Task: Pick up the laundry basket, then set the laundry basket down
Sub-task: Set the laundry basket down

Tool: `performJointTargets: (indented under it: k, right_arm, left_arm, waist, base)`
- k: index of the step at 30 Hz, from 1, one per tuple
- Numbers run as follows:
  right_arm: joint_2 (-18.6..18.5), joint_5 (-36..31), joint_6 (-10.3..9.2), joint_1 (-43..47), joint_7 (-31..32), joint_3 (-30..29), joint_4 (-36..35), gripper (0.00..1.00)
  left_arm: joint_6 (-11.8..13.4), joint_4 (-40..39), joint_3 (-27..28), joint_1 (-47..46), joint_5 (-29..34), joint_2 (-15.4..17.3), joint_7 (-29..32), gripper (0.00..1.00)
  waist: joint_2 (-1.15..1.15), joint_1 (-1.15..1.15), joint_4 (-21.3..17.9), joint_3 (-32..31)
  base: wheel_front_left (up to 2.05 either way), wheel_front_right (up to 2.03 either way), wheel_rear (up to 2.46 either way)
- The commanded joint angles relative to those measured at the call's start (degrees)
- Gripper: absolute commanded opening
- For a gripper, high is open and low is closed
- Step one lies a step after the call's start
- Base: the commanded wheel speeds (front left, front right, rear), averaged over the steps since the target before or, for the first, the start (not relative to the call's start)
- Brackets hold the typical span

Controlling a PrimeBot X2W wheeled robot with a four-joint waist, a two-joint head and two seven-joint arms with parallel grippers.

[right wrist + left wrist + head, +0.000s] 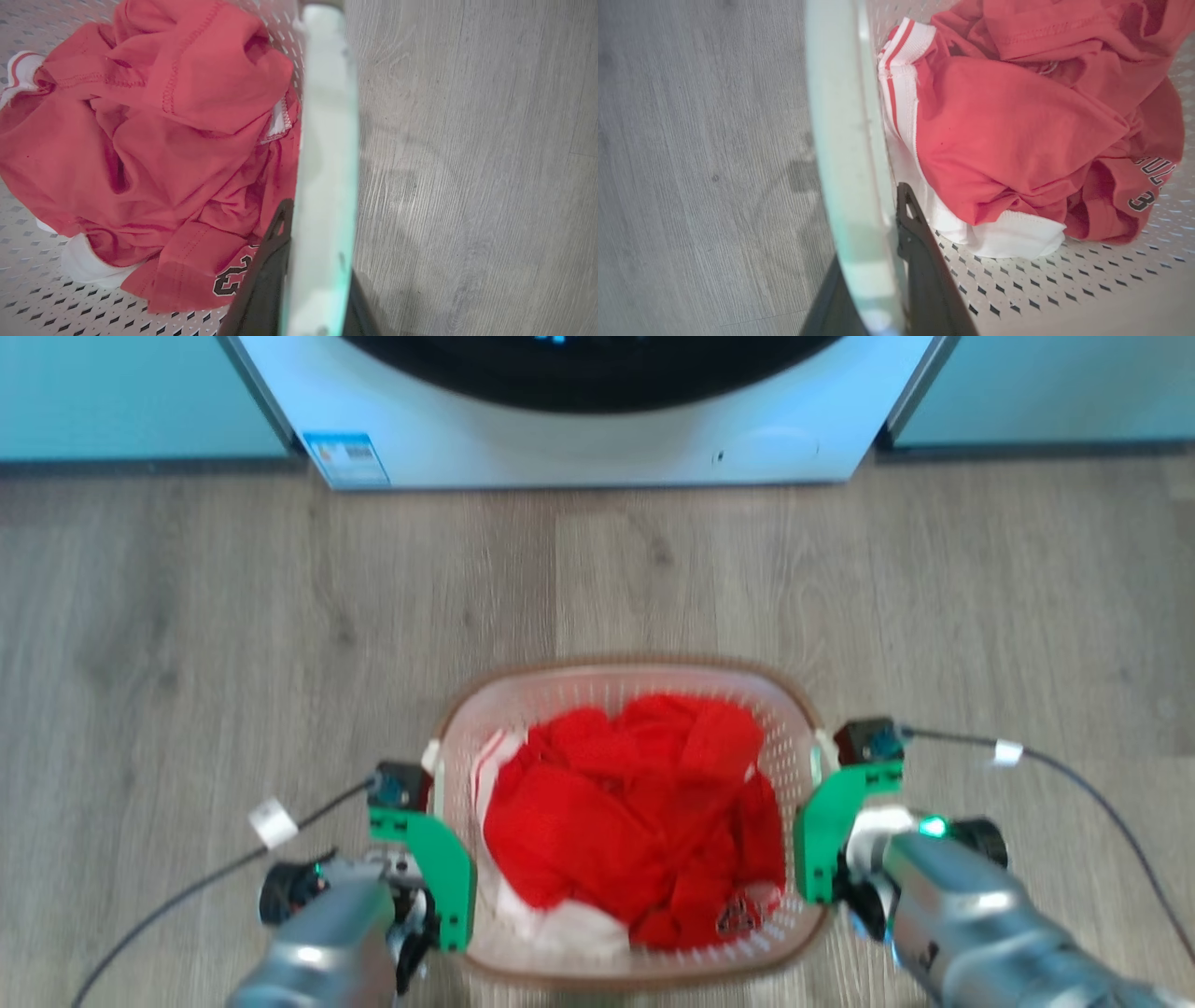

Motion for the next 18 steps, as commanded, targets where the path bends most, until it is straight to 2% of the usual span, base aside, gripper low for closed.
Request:
performJointTargets:
  k: [1, 12, 18]
  right_arm:
    - [-0.5, 0.1, 0.13, -2.7, -1.5, 0.8, -0.4, 0.00]
    - [-0.5, -0.7, 0.13, -10.8, -3.7, 0.2, 0.6, 0.00]
    - [-0.5, -1.4, 0.13, -13.2, -4.5, -0.4, 0.8, 0.00]
  left_arm:
    - [0.6, 0.4, 0.7, -3.6, 0.1, 1.5, -0.9, 0.00]
    - [2.4, 0.3, 0.9, -12.1, 0.3, 1.3, -2.1, 0.00]
    - [3.1, -0.6, 0.7, -14.9, 0.3, 1.2, -2.3, 0.00]
  waist:
    - [0.00, -0.01, 0.0, 3.7]
    - [0.00, -0.01, 0.1, 15.1]
    - [0.00, -0.01, 0.3, 19.0]
  base:
    - [0.00, 0.00, 0.00]
    - [0.00, 0.00, 0.00]
    - [0.00, 0.00, 0.00]
